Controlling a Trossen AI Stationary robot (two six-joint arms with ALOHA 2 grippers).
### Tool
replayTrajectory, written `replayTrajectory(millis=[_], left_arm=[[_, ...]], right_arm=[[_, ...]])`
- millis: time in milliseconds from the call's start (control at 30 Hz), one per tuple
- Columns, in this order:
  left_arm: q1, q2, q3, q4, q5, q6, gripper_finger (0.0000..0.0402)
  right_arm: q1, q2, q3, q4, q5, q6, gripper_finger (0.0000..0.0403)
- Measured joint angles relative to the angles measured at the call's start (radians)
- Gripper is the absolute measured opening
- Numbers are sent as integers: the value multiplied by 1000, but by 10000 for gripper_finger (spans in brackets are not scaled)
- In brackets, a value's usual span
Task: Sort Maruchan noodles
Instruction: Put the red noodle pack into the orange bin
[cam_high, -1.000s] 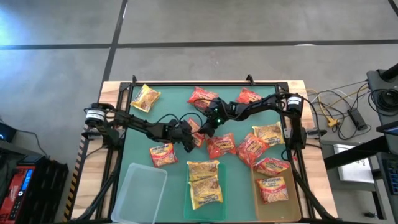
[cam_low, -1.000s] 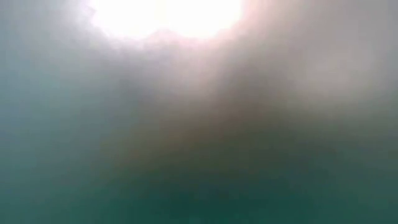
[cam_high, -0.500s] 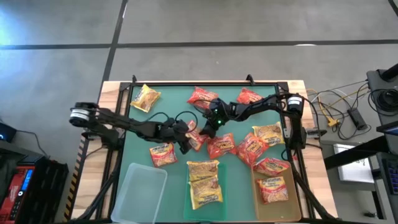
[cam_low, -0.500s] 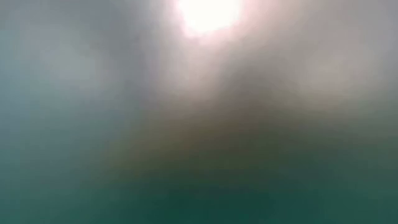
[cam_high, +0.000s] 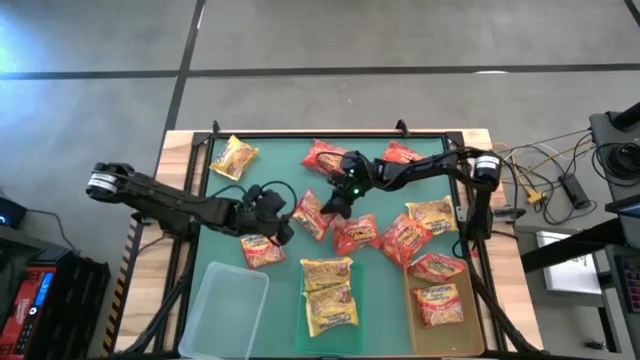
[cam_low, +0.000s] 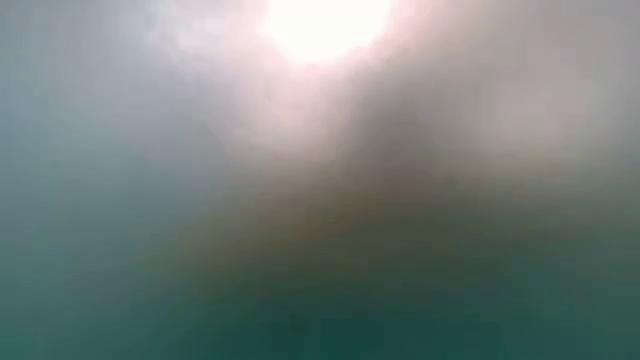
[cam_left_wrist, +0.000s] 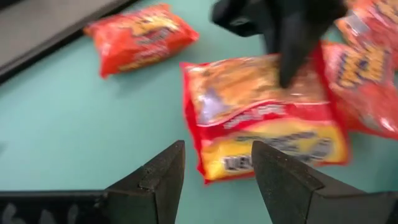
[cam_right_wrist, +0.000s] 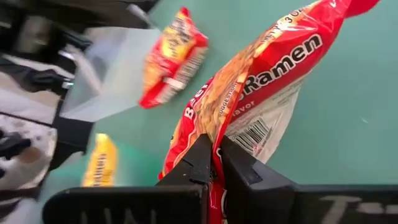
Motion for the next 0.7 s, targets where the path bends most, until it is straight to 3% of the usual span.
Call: replayTrajectory(millis=[200, 433, 700], left_arm=[[-7, 22, -8, 9, -121, -33, 171], [-12, 66, -9, 12, -190, -68, 171], [-12, 69, -8, 2, -214, -72, 171]], right_arm=[[1, -94, 2, -39, -19, 8, 8], [9, -267, 10, -268, -33, -23, 8], [170, -469, 8, -555, 7, -45, 8]])
